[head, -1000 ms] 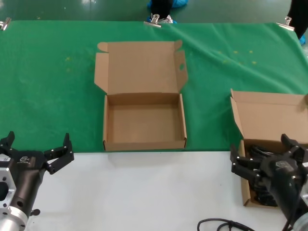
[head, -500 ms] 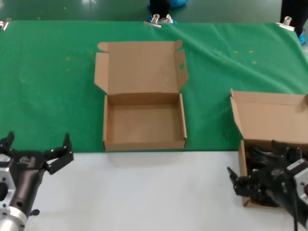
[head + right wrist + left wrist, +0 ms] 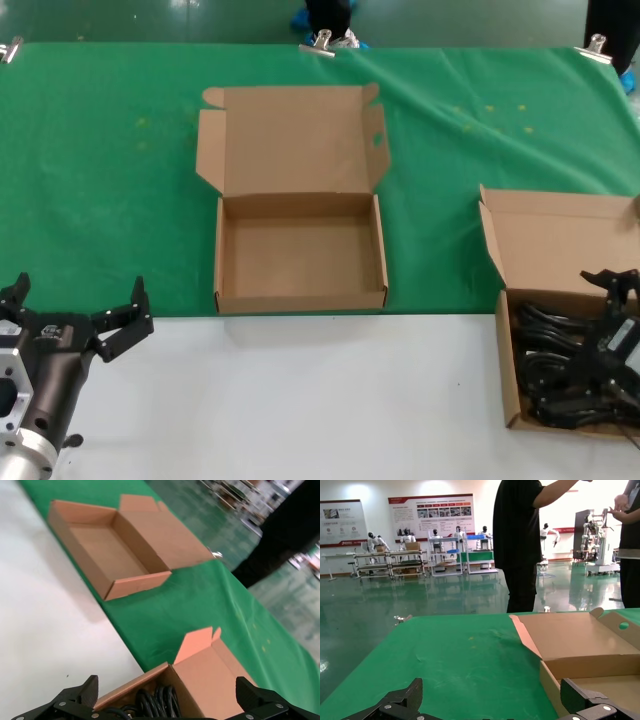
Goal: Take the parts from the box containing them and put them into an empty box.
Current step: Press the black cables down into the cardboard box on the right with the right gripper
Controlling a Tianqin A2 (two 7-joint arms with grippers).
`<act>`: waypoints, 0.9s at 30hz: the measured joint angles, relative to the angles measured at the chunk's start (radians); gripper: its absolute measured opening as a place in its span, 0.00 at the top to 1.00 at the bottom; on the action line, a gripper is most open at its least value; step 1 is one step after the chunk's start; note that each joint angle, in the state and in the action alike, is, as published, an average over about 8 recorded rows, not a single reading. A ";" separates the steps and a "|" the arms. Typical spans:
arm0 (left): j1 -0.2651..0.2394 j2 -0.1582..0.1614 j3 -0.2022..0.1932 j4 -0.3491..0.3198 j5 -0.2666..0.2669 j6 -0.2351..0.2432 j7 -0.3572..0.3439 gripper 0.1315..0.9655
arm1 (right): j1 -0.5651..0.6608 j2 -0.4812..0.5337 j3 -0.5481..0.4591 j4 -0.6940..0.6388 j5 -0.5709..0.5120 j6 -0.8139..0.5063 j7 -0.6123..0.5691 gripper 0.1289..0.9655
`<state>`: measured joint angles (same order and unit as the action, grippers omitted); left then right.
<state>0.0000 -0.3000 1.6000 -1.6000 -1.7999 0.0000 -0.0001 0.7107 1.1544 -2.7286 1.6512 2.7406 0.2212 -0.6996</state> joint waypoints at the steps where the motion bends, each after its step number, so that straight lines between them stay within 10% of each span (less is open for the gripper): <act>1: 0.000 0.000 0.000 0.000 0.000 0.000 0.000 0.00 | 0.011 0.006 -0.007 -0.003 0.004 -0.009 -0.022 0.00; 27: 0.000 0.000 0.000 0.000 0.000 0.000 0.000 0.00 | 0.118 -0.042 -0.024 -0.153 0.012 -0.139 -0.262 0.00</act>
<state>0.0000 -0.3000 1.6001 -1.6000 -1.7994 0.0000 -0.0006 0.8282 1.1127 -2.7530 1.4980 2.7530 0.0821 -0.9617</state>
